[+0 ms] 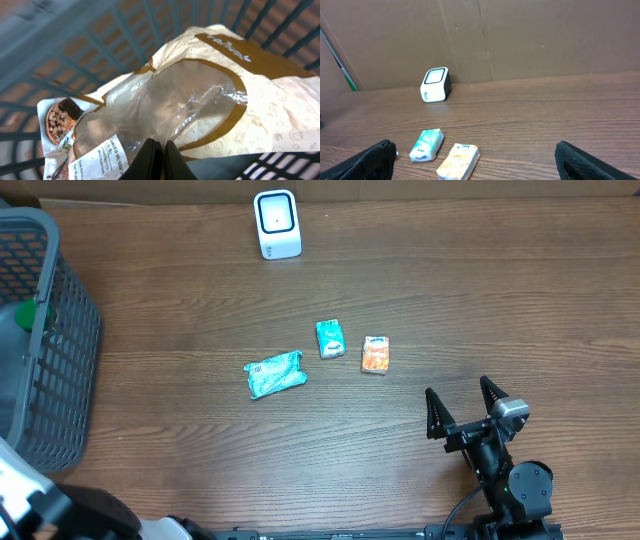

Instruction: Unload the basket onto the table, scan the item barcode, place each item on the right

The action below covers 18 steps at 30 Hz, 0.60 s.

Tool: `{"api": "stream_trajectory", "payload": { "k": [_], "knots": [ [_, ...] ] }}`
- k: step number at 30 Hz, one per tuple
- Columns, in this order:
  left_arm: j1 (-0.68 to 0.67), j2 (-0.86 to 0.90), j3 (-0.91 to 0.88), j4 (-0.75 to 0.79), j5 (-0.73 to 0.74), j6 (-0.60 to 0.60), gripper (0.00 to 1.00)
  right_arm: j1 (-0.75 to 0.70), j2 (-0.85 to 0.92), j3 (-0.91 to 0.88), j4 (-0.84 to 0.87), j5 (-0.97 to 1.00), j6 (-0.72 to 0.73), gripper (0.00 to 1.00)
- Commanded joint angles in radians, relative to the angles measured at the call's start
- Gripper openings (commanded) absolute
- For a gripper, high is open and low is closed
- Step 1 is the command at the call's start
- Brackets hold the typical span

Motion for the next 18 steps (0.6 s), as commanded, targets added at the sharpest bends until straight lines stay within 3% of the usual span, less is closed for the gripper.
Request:
{"api": "stream_trajectory", "payload": {
  "k": [1,18],
  "knots": [
    [-0.004,-0.057,0.020,0.007,0.001,-0.071,0.04,-0.002,-0.010,-0.011,0.004,0.002,0.004,1.00],
    [-0.114,-0.119,0.020,0.035,-0.007,-0.106,0.04,-0.002,-0.010,-0.011,0.004,0.002,0.004,1.00]
  ]
}}
